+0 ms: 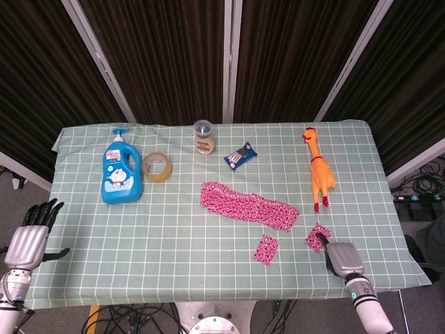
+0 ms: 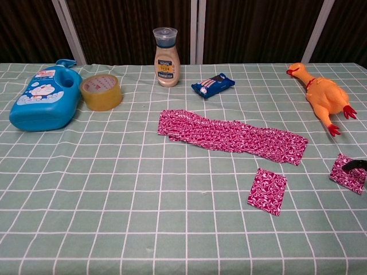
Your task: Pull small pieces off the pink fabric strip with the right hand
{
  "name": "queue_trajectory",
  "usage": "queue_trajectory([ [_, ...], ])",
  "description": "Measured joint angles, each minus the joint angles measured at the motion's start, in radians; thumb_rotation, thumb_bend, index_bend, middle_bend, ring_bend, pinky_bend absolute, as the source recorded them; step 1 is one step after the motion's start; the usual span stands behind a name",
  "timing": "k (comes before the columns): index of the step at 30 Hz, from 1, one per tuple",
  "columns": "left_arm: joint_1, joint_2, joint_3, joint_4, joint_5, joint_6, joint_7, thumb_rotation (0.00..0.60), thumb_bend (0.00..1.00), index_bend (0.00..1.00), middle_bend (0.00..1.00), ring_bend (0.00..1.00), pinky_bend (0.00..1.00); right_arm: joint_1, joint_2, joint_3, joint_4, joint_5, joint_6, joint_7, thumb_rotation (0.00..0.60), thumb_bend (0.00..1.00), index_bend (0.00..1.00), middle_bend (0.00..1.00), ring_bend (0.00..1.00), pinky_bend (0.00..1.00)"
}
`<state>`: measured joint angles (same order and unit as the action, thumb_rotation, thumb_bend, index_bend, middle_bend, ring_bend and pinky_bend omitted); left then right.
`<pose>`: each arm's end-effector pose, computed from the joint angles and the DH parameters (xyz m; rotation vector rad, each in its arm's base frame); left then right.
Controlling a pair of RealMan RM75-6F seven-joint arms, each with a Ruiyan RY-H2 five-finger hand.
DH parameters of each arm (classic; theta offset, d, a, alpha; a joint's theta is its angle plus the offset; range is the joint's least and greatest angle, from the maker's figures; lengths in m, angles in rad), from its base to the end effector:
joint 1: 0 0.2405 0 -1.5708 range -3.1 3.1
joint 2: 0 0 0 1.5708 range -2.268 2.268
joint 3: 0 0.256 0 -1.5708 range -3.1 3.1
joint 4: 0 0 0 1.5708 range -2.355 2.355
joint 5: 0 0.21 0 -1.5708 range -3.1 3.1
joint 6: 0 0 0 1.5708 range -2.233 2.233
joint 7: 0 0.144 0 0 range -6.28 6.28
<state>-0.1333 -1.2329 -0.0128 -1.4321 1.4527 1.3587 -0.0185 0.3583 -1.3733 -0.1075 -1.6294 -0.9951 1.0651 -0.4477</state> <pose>-0.3437 0.1902 0.1211 -1.4600 -0.9758 -0.7781 -0.3106 -0.1960 0.0137 1.7028 -1.2306 0.3606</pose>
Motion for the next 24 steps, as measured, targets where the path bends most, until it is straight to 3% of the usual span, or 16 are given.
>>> queue_trajectory([
  [8,0.002,0.003,-0.002,-0.005,0.004,0.010,0.001,0.600,0.09,0.02,0.00,0.00,0.05,-0.031,0.039,0.000,-0.030,-0.065,0.048,0.045,0.600,1.00,0.18,0.88,0.84,0.78],
  [12,0.004,0.004,-0.004,-0.010,0.007,0.021,0.002,0.600,0.09,0.02,0.00,0.00,0.05,-0.056,0.058,0.024,-0.057,-0.143,0.132,0.111,0.600,0.99,0.24,0.88,0.84,0.78],
  [13,0.005,0.005,-0.005,-0.012,0.008,0.024,0.001,0.600,0.09,0.02,0.00,0.00,0.05,-0.064,0.061,0.031,-0.061,-0.166,0.159,0.135,0.600,0.95,0.26,0.86,0.82,0.77],
  [14,0.005,0.006,-0.006,-0.014,0.010,0.028,-0.001,0.600,0.09,0.02,0.00,0.00,0.05,-0.074,0.063,0.039,-0.064,-0.190,0.191,0.164,0.600,0.87,0.28,0.82,0.77,0.73],
  [15,0.006,0.007,-0.006,-0.016,0.011,0.031,-0.002,0.600,0.09,0.02,0.00,0.00,0.05,-0.087,0.064,0.050,-0.064,-0.226,0.237,0.207,0.600,0.71,0.29,0.69,0.63,0.63],
  [16,0.006,0.008,-0.007,-0.018,0.013,0.034,-0.003,0.600,0.09,0.02,0.00,0.00,0.05,-0.097,0.065,0.058,-0.061,-0.256,0.276,0.238,0.600,0.53,0.26,0.50,0.43,0.48],
  [17,0.007,0.010,-0.007,-0.021,0.015,0.038,-0.003,0.600,0.09,0.02,0.00,0.00,0.05,-0.107,0.066,0.066,-0.053,-0.290,0.316,0.266,0.600,0.38,0.21,0.31,0.23,0.34],
  [19,0.008,0.012,-0.008,-0.026,0.017,0.043,-0.004,0.600,0.09,0.02,0.00,0.00,0.05,-0.129,0.067,0.086,-0.017,-0.365,0.406,0.305,0.600,0.20,0.08,0.08,0.03,0.13],
  [21,0.009,0.014,-0.009,-0.033,0.022,0.049,-0.005,0.600,0.09,0.02,0.00,0.00,0.05,-0.144,0.068,0.104,0.025,-0.410,0.466,0.296,0.600,0.13,0.01,0.01,0.00,0.02],
  [24,0.011,0.015,-0.009,-0.040,0.031,0.062,-0.002,0.600,0.09,0.02,0.00,0.00,0.05,-0.166,0.064,0.131,0.072,-0.394,0.487,0.233,0.600,0.09,0.00,0.00,0.00,0.00],
])
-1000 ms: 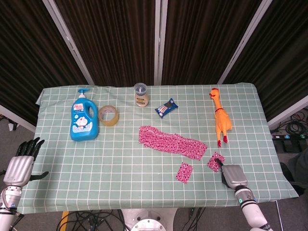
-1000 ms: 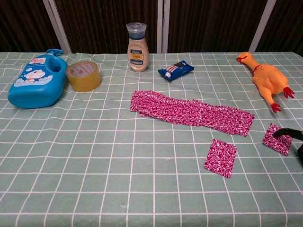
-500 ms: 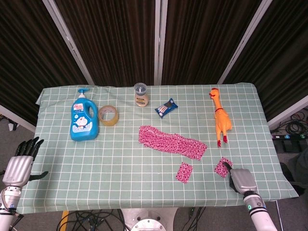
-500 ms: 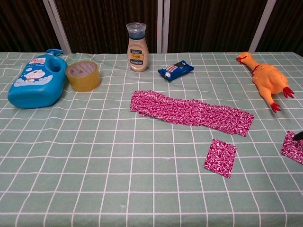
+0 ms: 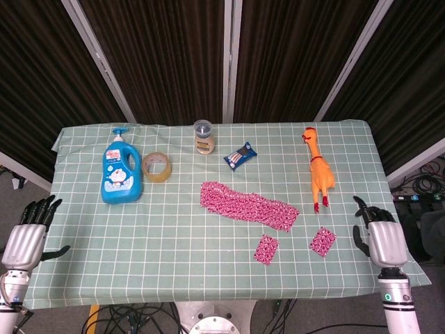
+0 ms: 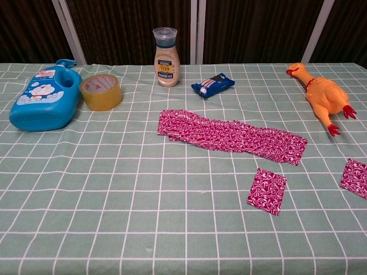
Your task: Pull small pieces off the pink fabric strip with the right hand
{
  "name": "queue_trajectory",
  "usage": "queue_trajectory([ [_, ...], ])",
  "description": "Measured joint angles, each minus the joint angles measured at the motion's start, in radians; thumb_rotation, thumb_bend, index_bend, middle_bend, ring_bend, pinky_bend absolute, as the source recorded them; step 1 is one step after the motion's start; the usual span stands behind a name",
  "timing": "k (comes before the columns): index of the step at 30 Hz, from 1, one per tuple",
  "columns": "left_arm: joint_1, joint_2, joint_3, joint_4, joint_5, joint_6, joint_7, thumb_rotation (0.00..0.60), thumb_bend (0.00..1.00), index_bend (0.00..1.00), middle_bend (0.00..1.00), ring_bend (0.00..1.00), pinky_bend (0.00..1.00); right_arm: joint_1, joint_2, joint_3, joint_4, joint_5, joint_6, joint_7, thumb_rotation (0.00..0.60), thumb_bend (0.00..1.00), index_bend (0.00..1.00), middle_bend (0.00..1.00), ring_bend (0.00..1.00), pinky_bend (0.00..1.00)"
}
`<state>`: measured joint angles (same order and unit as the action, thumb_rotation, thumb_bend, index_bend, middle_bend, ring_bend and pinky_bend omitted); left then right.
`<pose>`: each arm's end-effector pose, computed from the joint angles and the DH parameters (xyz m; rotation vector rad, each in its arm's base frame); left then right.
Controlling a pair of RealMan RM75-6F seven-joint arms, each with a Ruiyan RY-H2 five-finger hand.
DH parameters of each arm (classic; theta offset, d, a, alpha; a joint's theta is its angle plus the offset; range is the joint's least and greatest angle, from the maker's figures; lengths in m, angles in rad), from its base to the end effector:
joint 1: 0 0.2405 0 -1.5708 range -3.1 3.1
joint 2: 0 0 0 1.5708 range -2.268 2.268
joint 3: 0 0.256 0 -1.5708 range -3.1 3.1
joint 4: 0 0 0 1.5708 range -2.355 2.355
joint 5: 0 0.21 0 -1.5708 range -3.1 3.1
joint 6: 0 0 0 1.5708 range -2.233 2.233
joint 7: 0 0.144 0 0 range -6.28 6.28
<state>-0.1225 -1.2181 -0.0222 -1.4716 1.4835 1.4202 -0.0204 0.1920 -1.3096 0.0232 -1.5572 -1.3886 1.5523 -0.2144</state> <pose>-0.3309 0.1887 0.1290 -1.4402 -0.9390 -0.8510 -0.2953 -0.2066 0.1122 1.3613 -0.8093 0.8785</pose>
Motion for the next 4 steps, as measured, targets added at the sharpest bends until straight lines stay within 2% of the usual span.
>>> queue_trajectory([
  [4,0.001,0.001,-0.002,-0.005,0.005,0.008,0.006,0.600,0.09,0.02,0.00,0.00,0.05,-0.031,-0.009,0.032,0.075,0.085,-0.013,-0.036,0.600,0.07,0.00,0.00,0.00,0.00],
])
